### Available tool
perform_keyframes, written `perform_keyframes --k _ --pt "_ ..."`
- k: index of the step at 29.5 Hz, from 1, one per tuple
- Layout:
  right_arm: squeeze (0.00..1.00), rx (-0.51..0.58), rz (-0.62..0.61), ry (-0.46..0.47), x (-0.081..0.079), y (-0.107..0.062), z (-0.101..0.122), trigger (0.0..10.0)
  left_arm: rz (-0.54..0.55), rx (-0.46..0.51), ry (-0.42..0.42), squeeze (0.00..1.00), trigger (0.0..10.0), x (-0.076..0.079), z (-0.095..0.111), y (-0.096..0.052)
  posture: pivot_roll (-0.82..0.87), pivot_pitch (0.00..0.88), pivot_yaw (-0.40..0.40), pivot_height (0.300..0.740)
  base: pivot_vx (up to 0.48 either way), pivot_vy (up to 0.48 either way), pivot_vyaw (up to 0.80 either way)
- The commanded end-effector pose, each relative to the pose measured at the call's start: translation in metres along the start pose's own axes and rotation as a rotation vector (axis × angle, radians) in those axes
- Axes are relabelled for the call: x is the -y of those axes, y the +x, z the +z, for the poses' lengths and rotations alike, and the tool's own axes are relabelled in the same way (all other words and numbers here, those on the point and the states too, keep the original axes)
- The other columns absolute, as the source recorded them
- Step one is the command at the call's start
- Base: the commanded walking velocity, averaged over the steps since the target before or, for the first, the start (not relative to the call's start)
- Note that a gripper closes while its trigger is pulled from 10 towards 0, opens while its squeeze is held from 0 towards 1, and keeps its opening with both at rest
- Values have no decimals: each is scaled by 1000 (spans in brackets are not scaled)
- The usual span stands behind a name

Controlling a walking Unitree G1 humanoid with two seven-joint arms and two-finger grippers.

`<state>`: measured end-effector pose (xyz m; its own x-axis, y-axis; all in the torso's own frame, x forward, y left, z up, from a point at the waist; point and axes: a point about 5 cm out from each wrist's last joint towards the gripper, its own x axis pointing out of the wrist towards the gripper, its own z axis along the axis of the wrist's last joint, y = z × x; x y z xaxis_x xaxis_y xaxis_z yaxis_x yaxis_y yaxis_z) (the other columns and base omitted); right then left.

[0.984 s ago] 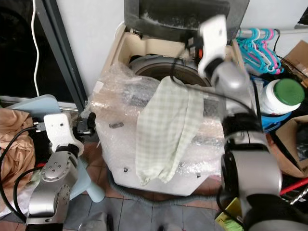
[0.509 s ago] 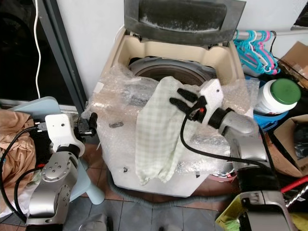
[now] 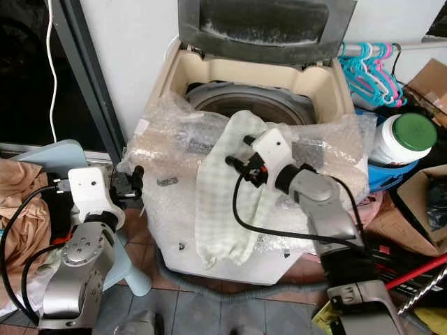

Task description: Clothes washing

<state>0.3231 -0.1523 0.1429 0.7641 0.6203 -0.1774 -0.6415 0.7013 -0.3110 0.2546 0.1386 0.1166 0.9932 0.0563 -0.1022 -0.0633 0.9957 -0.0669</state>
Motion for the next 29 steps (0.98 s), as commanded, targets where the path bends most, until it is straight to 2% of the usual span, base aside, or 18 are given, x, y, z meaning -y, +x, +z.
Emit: perform_keyframes --k 1,4,11,17,19,25,29 --pt "0 -47 -19 0 0 3 -7 0 -5 13 -4 0 10000 1 4 0 2 0 -50 740 0 0 0" --pt "0 -75 -103 22 3 11 -9 0 3 18 -6 0 10000 1 5 1 -1 0 -49 740 0 0 0" --pt "0 -115 -199 80 17 12 -15 0 9 9 -7 0 10000 1 2 0 -6 0 -53 740 0 0 0" --pt "0 -101 -262 98 26 12 -12 0 10 8 -11 0 10000 2 1 1 -14 0 -51 740 0 0 0" --pt "0 -78 -321 126 36 11 -8 0 7 7 -12 0 10000 3 1 2 -16 0 -49 740 0 0 0" --pt "0 -70 -386 168 46 10 -7 0 5 10 -12 0 10000 4 1 3 -20 0 -49 740 0 0 0" --pt "0 -71 -395 182 48 12 -7 0 7 11 -13 0 10000 4 1 3 -18 0 -52 740 0 0 0"
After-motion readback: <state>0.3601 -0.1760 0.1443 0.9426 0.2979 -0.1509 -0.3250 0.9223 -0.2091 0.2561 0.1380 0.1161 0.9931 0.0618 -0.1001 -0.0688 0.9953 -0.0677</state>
